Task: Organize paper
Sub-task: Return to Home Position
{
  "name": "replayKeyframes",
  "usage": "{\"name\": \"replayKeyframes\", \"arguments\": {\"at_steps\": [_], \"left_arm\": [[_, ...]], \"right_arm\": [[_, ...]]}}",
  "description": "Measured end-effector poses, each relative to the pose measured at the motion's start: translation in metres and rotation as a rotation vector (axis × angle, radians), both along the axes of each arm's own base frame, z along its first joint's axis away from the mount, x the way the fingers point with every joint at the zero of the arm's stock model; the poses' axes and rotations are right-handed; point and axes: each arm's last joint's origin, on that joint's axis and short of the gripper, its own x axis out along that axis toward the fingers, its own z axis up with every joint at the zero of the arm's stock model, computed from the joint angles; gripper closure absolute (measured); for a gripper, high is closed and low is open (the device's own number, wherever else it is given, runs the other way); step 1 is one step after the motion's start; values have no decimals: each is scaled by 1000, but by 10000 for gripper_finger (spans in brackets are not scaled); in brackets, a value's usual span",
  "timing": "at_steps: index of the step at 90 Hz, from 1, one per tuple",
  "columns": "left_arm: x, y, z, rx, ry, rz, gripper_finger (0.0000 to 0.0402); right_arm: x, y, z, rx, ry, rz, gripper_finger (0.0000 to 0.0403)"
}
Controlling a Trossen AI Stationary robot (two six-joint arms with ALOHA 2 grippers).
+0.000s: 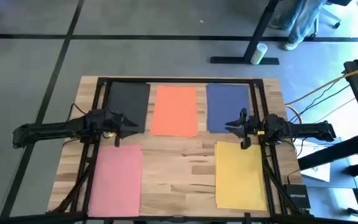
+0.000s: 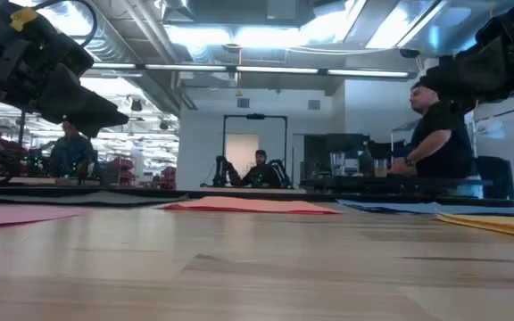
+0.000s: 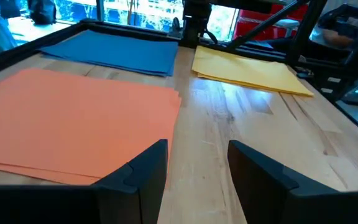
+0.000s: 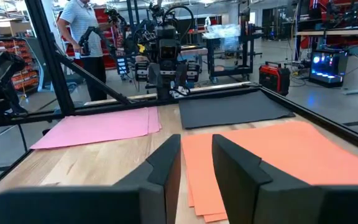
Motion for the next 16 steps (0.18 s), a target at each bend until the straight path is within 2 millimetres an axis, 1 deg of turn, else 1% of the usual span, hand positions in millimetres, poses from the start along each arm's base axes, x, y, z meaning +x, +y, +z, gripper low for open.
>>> {"name": "replayKeyframes", "arguments": {"at_steps": [16], "left_arm": [[0, 0, 0, 0, 0, 0, 247]], "right_arm": [[0, 0, 0, 0, 0, 0, 322]]}}
